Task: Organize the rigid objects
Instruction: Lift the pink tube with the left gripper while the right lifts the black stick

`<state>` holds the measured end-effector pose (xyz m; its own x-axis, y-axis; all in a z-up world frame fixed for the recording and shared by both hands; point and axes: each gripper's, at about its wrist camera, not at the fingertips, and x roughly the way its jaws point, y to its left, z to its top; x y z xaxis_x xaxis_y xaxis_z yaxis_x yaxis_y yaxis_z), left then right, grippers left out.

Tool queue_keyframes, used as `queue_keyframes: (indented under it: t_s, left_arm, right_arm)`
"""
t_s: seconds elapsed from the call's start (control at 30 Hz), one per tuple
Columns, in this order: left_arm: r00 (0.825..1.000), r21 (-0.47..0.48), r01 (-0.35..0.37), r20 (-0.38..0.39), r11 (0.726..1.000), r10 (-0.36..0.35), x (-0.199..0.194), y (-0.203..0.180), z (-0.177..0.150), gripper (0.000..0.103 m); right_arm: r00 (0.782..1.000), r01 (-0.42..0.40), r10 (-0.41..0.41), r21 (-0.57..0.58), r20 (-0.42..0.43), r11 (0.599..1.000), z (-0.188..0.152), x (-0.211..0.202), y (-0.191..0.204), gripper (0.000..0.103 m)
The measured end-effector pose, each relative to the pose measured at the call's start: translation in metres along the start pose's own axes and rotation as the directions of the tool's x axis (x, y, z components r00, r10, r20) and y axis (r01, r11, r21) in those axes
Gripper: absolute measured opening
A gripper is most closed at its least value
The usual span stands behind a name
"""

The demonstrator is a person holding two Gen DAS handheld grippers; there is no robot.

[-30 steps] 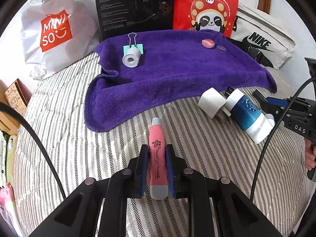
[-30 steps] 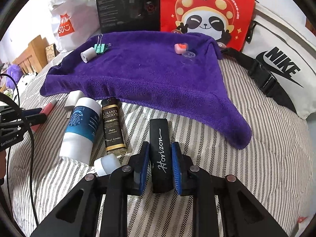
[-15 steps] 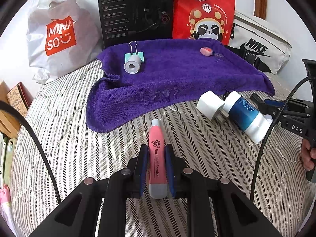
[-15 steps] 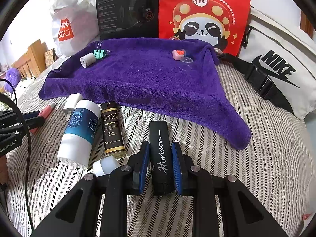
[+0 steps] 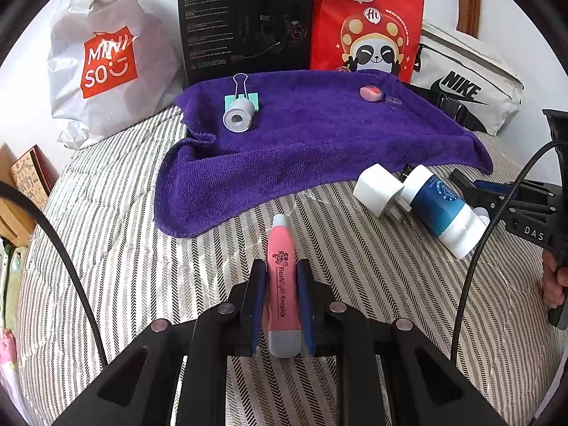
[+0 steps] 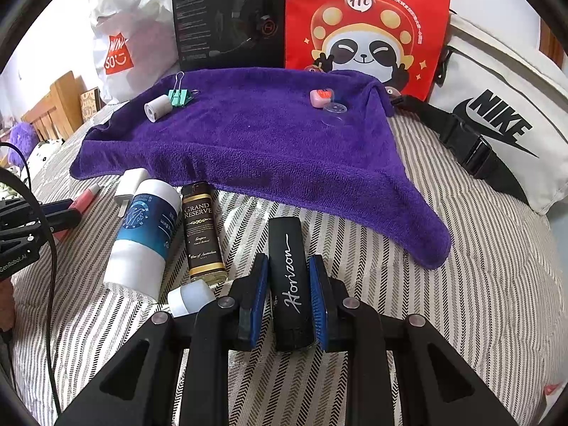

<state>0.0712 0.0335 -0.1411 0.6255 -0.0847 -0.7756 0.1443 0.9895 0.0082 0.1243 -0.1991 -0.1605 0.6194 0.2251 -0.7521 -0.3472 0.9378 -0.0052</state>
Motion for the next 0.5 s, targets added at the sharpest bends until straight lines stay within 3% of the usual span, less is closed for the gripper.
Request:
queue_keyframes:
  t_s: [0.37, 0.5]
  left_arm:
    - [1.000, 0.006, -0.006, 0.000, 1.000, 0.006, 0.0002, 0.0001, -0.0006, 0.018]
    - [1.000, 0.016, -0.019, 0.001, 1.000, 0.019, 0.0001, -0.0019, -0.0007, 0.018]
  right_arm:
    - [1.000, 0.003, -0.003, -0.021, 0.000, 1.000, -0.0026, -0.0017, 0.0007, 0.026]
    - [1.000, 0.013, -0.013, -0.044, -0.004, 0.999, -0.0021, -0.0027, 0.0050, 0.021]
